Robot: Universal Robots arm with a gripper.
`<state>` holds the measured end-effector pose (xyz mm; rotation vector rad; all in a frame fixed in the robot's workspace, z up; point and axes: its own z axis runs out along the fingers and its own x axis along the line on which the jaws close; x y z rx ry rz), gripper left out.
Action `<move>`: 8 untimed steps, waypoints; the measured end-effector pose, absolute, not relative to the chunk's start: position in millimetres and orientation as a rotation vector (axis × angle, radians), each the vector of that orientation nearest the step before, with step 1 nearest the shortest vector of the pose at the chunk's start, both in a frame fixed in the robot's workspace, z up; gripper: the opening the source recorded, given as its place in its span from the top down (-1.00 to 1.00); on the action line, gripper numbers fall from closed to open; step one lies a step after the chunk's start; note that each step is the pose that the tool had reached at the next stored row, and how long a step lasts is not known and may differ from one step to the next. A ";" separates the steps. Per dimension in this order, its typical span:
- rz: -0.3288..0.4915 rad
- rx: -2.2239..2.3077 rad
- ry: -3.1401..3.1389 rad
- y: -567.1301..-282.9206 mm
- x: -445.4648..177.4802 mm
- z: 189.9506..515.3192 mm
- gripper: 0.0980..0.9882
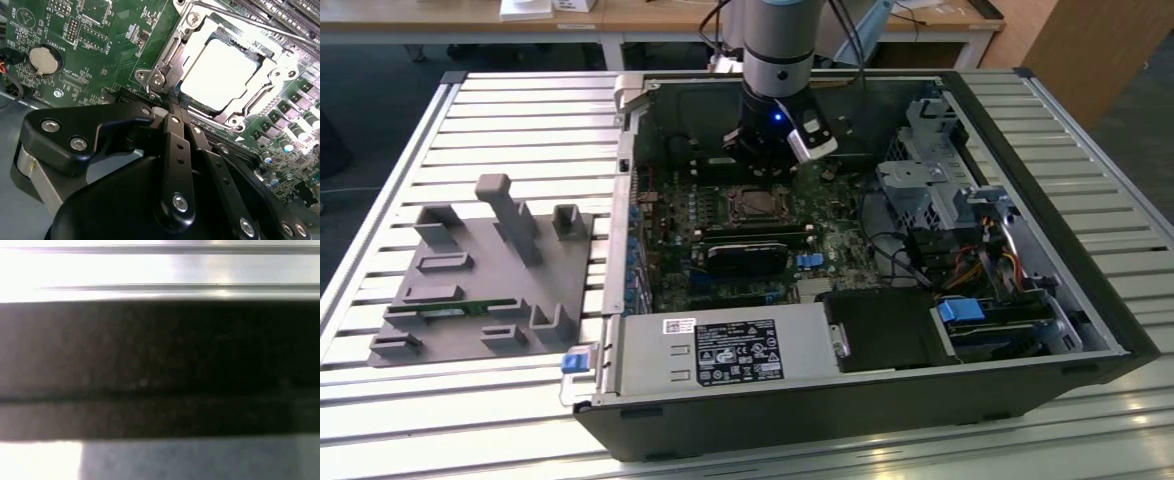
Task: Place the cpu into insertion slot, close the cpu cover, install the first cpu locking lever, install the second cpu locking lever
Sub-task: 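Install the first cpu locking lever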
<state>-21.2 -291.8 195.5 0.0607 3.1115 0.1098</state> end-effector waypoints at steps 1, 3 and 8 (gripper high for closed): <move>0.110 0.061 3.111 -291.6 -21.1 195.3 0.98; 0.111 0.060 3.111 -291.2 -20.9 195.2 0.98; 0.112 0.060 3.111 -290.8 -20.8 203.8 0.98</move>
